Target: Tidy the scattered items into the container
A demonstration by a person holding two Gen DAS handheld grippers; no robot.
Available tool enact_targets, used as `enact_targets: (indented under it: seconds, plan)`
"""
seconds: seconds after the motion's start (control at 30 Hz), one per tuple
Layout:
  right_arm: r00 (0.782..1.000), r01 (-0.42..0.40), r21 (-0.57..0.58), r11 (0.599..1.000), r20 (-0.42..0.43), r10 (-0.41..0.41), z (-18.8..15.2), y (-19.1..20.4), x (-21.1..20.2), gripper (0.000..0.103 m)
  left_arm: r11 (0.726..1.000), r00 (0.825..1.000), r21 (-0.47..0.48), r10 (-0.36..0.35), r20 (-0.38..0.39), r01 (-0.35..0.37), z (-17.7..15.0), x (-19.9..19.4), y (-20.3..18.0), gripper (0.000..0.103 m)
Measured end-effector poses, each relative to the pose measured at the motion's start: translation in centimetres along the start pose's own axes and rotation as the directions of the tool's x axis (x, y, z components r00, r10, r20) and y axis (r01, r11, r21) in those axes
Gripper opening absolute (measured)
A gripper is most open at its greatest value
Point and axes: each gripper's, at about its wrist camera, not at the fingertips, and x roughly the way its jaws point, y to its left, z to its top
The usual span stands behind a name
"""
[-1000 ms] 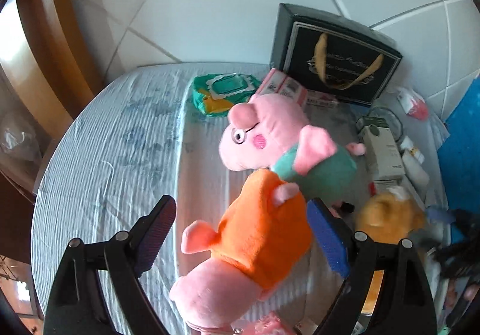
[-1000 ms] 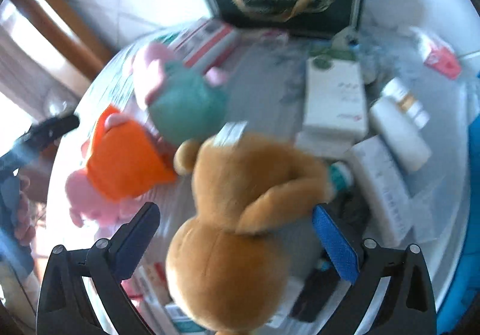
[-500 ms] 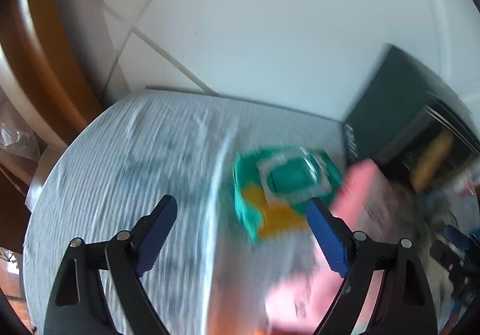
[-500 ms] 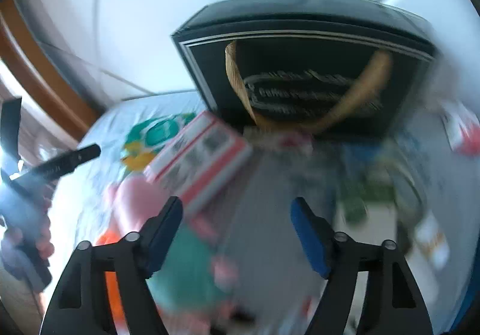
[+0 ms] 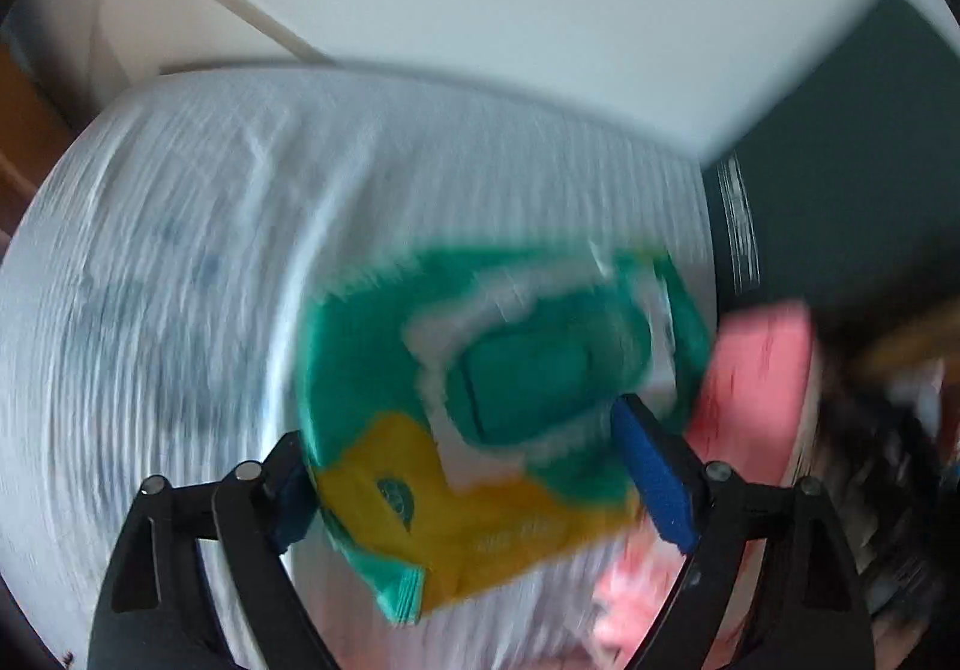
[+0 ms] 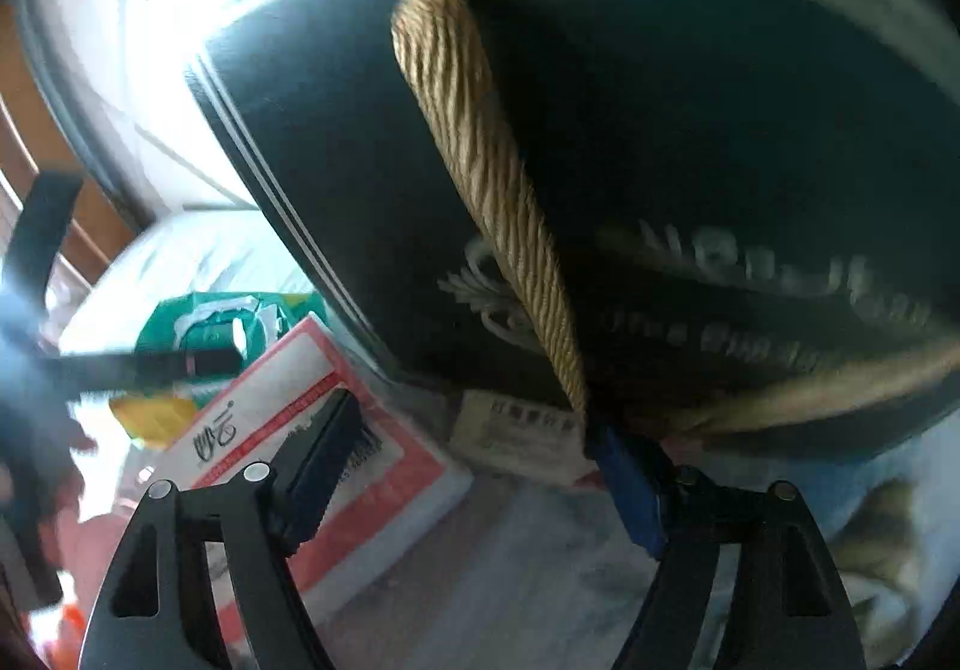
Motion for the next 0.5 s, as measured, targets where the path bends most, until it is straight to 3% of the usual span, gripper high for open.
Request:
enact_targets:
  seconds: [0.07,0.2,0.3,0.4,0.5]
  plan:
    - [0.998,-0.033,-0.004,0.999,-0.044,0.033,-0.7,0.0,-0.4,0.078,1.000,1.000,0.006,0.006,-0.003,-0.006,-1.7,-0.6,-0.1,0.089]
    - [0.995,-0.027,-0.148,0.989,-0.103,0.011,-2.8,2.9,-2.4,0.079,1.000,0.997,-0.021,-0.015,-0.078,0.013,-5.0,-1.4,0.4,0.088]
    - [0.990,-0.010,-0.273,0.962,-0.136,-0.028,-4.8,5.6,-5.0,0.084,0.995,0.987,0.002,-0.098,-0.125,0.099,-8.1,-3.6,-0.6,0.087]
    - [0.985,-0.010,-0.331,0.944,-0.166,-0.048,-6.3,7.5,-8.2,0.086,0.993,0.991,0.067,-0.088,-0.100,0.095,-10.6,-6.7,-2.1,0.088]
    - [0.985,-0.006,-0.321,0.947,-0.166,-0.050,-6.5,8.2,-11.7,0.084,0.994,0.998,0.092,-0.059,-0.012,0.060,-13.0,-11.5,-2.7,0.087]
